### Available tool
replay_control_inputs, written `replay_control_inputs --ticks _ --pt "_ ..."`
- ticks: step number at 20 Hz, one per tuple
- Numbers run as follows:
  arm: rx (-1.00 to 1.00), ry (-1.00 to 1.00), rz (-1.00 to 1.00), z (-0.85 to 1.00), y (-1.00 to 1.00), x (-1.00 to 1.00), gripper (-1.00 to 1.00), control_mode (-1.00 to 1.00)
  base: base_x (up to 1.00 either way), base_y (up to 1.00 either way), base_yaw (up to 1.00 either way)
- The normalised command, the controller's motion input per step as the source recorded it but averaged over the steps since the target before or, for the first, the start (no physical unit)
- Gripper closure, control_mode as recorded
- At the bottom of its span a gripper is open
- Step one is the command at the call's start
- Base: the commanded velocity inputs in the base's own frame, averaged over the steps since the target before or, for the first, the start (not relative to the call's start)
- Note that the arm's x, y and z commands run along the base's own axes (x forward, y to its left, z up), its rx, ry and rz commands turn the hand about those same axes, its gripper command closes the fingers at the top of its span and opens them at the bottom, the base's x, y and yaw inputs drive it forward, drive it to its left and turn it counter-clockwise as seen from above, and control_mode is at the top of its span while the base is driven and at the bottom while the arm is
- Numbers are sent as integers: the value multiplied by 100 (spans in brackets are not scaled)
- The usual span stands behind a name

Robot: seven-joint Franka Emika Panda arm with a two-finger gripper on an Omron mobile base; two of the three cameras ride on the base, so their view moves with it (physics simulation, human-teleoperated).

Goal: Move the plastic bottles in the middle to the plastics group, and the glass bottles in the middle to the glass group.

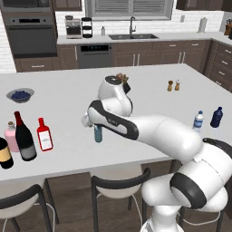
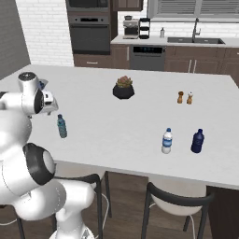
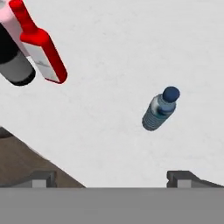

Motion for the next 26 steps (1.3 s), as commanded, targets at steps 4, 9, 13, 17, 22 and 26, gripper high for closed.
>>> replay_control_inputs --ticks 4,9,13,17,22,26 --pt "-31 9 -24 -24 -47 12 -100 -100 0 0 0" --pt "-21 12 -19 -11 -39 43 -100 -100 0 0 0" --pt "6 11 -1 0 -25 55 -100 -100 0 0 0" --pt "14 0 4 -16 0 48 -100 -100 0 0 0" --pt "13 -2 8 -39 0 33 -100 -100 0 0 0" --pt "13 -16 11 -51 0 3 -100 -100 0 0 0"
